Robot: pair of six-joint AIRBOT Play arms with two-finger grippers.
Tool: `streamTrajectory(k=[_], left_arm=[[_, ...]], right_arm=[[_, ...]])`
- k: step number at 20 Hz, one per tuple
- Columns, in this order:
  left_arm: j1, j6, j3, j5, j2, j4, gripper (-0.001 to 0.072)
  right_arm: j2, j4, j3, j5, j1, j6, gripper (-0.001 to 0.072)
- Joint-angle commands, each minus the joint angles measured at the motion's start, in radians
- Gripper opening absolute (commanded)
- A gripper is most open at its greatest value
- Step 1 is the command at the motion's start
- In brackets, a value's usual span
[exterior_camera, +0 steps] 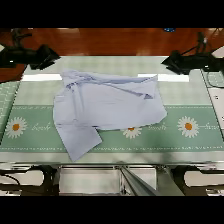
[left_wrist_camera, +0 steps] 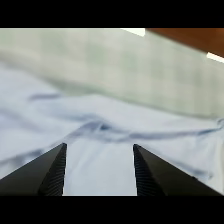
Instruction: Fold the shirts.
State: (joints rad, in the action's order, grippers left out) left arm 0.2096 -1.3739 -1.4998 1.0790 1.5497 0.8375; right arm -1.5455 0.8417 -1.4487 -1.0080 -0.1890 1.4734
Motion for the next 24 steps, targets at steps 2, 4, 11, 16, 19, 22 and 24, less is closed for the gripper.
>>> streamTrajectory(k=[2,4,11,16,19,22,24], left_arm=[[0.243,0.119,0.051,0.399,-0.05,0.067,0.0508],[0.34,0.126,0.227,0.391,-0.129,0.063,0.0508],[0.443,0.184,0.824,0.231,-0.261,0.026,0.0508],[0.371,0.155,0.876,0.155,-0.258,0.019,0.0507],[0.269,0.121,0.876,0.123,-0.226,0.016,0.0507],[0.167,0.094,0.871,0.061,-0.188,0.012,0.0298],[0.156,0.086,0.869,0.035,-0.187,0.003,0.0016]], right_arm=[[0.112,0.208,-0.038,-0.237,-0.232,0.011,0.0403],[0.232,0.382,0.095,-0.196,-0.312,0.043,0.0404],[0.502,0.106,0.754,-0.055,-0.451,-0.108,0.0404],[0.501,0.057,0.815,-0.104,-0.451,-0.178,0.0404],[0.501,0.057,0.815,-0.107,-0.451,-0.181,0.0404],[0.501,0.058,0.815,-0.117,-0.451,-0.186,0.0404],[0.501,0.058,0.818,-0.142,-0.451,-0.193,0.0404]])
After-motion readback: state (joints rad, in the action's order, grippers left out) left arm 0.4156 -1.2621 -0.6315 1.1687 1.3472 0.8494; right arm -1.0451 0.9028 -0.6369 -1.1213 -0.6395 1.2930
